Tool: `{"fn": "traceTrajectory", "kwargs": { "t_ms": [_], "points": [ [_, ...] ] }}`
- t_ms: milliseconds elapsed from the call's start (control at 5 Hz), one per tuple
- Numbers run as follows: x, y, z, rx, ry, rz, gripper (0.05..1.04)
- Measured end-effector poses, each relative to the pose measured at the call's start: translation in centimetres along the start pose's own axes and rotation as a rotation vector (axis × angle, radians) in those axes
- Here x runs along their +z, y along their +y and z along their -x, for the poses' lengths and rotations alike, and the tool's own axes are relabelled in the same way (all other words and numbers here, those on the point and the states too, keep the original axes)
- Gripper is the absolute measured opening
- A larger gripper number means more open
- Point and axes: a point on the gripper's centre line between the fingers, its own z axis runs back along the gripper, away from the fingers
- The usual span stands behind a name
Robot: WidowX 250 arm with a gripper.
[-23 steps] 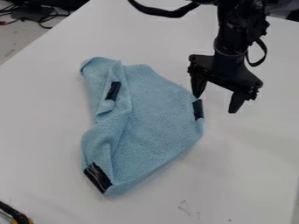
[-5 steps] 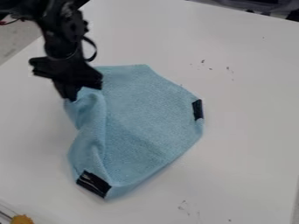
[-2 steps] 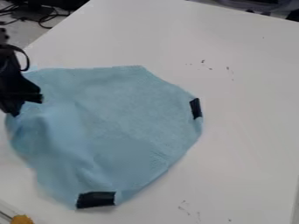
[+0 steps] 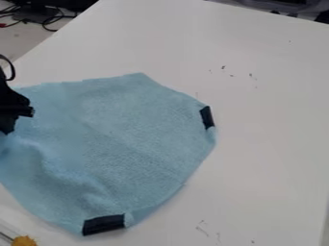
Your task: Unfold the cloth from right to left
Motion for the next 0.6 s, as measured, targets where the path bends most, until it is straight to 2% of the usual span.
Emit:
{"fn": "traceTrajectory", "kwargs": {
  "t_ms": [200, 400, 600],
  "points": [
    [0.00, -0.11, 0.10, -0.001, 0.002, 0.018, 0.842],
    [0.02, -0.18, 0.22, -0.020, 0.011, 0.024, 1.011],
    [0.03, -0.31, 0.54, -0.049, 0.030, 0.032, 1.008]
  ]
}}
